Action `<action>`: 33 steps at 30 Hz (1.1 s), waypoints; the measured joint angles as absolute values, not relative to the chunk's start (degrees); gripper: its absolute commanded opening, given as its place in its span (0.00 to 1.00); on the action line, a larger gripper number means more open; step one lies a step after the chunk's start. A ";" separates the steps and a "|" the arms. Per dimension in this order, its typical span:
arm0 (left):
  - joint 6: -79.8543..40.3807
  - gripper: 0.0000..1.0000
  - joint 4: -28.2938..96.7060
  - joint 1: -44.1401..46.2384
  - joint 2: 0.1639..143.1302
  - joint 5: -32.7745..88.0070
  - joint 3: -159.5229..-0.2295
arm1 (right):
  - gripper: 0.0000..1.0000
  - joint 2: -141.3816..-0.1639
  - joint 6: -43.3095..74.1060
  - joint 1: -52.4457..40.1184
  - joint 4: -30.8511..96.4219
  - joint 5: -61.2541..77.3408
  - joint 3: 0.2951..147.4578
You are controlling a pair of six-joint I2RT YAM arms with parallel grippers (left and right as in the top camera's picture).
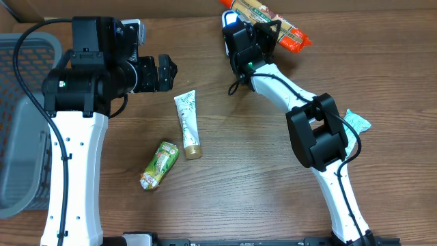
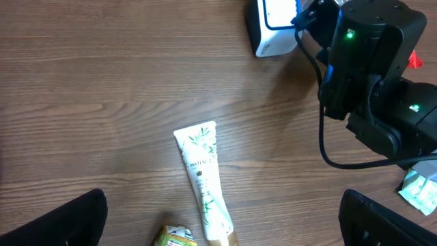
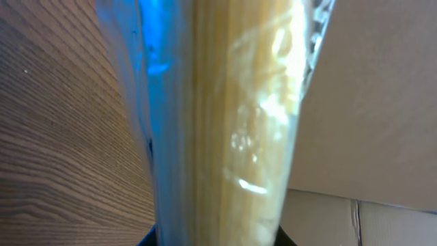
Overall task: Scan the item barcode
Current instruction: 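Carry the spaghetti pack to the right side and release it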
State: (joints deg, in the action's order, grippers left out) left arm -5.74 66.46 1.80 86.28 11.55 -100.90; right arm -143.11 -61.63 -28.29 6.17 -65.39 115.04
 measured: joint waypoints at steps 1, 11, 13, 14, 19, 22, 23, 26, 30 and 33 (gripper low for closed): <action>-5.74 0.99 66.46 1.80 86.28 11.55 -100.90 | 0.04 -143.11 -60.60 -28.36 6.09 -65.67 115.04; -5.74 1.00 66.48 1.80 86.28 11.51 -100.90 | 0.04 -133.32 -37.91 -30.81 36.71 -61.17 114.87; -5.74 1.00 66.48 1.78 86.28 11.55 -100.90 | 0.04 -126.98 -29.65 -30.76 48.95 -52.73 114.65; -5.76 0.99 66.43 1.78 86.28 11.53 -100.90 | 0.04 -122.54 -24.36 -30.24 54.96 -45.67 114.58; -5.74 1.00 66.46 1.78 86.28 11.55 -100.90 | 0.04 -105.78 -5.56 -21.19 67.75 -16.29 116.29; -5.74 1.00 66.43 1.80 86.28 11.55 -100.90 | 0.04 -101.25 4.47 -10.94 75.02 -4.03 117.32; -5.74 1.00 66.46 1.78 86.28 11.53 -100.90 | 0.04 -100.82 7.57 -7.68 76.53 -1.56 116.84; -5.74 1.00 66.43 1.78 86.28 11.55 -100.90 | 0.04 -101.49 15.20 -0.60 76.07 2.70 110.72; -5.74 1.00 66.46 1.80 86.28 11.55 -100.90 | 0.04 -103.88 21.12 1.52 67.94 6.39 97.21; -5.74 1.00 66.43 1.80 86.28 11.55 -100.90 | 0.04 -105.51 24.60 1.52 59.31 8.25 86.83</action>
State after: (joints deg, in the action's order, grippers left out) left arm -5.74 66.43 1.80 86.28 11.55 -100.90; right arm -105.51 24.60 1.52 59.31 8.25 86.83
